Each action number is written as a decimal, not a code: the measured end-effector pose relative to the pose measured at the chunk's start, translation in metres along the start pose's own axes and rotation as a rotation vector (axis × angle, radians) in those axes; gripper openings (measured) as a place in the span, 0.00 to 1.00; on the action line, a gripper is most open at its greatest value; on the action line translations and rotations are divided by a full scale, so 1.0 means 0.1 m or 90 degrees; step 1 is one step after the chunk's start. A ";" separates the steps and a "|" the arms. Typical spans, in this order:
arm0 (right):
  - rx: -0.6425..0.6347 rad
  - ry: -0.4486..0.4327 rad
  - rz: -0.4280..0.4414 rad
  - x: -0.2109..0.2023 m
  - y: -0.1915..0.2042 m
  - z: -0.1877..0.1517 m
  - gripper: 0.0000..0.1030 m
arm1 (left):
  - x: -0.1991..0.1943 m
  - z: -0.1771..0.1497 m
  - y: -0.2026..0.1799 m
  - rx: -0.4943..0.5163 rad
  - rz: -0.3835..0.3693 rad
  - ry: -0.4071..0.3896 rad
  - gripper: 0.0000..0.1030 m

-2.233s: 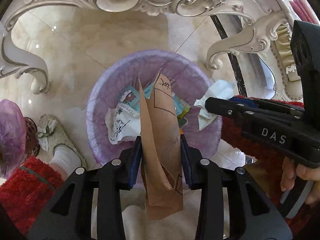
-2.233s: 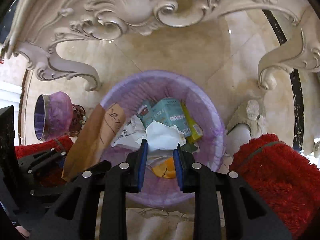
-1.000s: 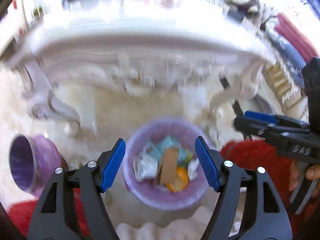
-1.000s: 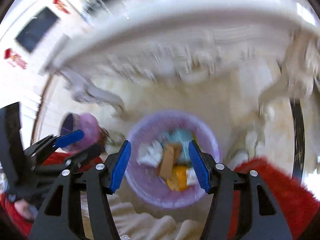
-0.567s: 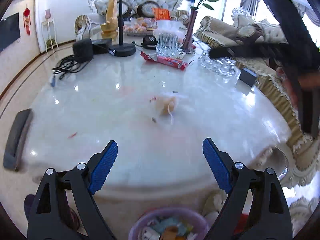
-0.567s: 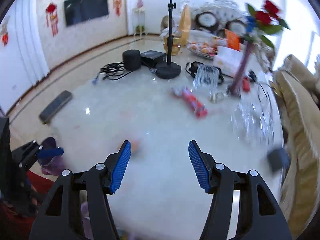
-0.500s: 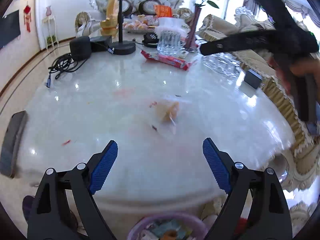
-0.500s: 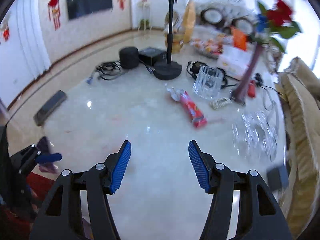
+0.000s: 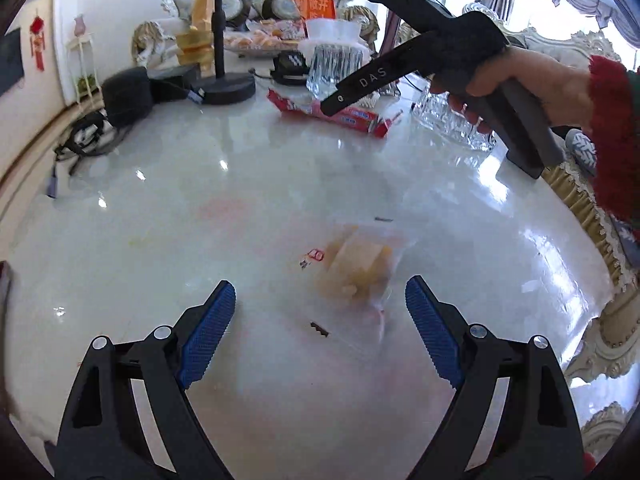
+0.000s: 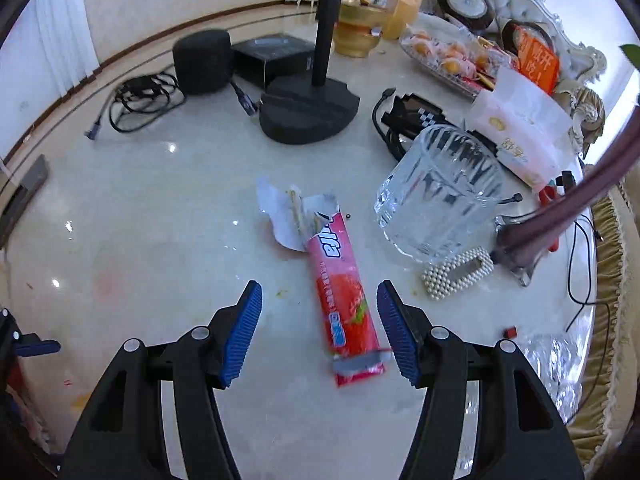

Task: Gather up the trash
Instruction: 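Grasp the clear bread packet with the left tool while the right tool grasps the red snack wrapper, then carry the bread packet and red wrapper over the bin and release both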

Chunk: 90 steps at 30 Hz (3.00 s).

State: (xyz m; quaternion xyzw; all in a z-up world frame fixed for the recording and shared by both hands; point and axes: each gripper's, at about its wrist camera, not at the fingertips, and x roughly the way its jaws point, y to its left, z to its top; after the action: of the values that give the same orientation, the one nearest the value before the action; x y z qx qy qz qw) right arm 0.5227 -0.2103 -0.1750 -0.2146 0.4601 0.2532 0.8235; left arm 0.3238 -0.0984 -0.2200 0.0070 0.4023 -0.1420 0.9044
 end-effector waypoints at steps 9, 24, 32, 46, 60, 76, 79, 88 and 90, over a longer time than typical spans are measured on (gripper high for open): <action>0.031 0.009 0.009 0.21 -0.12 -0.13 0.54 | 0.05 0.11 -0.02 0.063 -0.064 0.005 0.82; 0.140 0.007 0.020 -0.08 -0.29 -0.63 0.23 | 0.20 0.26 -0.07 0.109 -0.071 0.044 0.38; 0.193 -0.029 0.020 -0.22 -0.25 -0.77 0.18 | 0.24 0.32 0.03 0.079 -0.101 0.056 0.35; 0.286 -0.129 0.036 -1.25 0.34 -1.21 0.18 | -0.78 0.20 0.05 0.075 -0.109 0.021 0.35; 0.399 0.021 0.059 -1.31 2.46 -2.82 0.18 | -0.73 -2.09 0.20 -0.054 -0.102 0.230 0.35; 0.517 0.324 0.103 0.19 2.98 -3.78 0.18 | 0.01 -2.97 0.03 0.002 -0.059 0.367 0.35; 0.514 0.342 0.103 0.26 3.03 -3.79 0.18 | 0.07 -2.98 0.03 0.002 -0.059 0.375 0.36; 0.546 0.361 0.095 0.36 3.00 -3.95 0.25 | 0.14 -3.01 0.02 -0.008 -0.044 0.390 0.59; 0.548 0.361 0.069 0.35 2.96 -3.96 0.40 | 0.13 -3.00 0.09 -0.032 -0.048 0.387 0.64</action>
State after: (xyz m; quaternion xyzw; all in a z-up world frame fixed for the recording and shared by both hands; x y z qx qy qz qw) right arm 0.0994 -0.2037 -0.4334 0.1077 0.7383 0.0150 0.6656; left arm 0.1171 -0.0550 -0.4332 0.0120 0.6576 -0.1566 0.7368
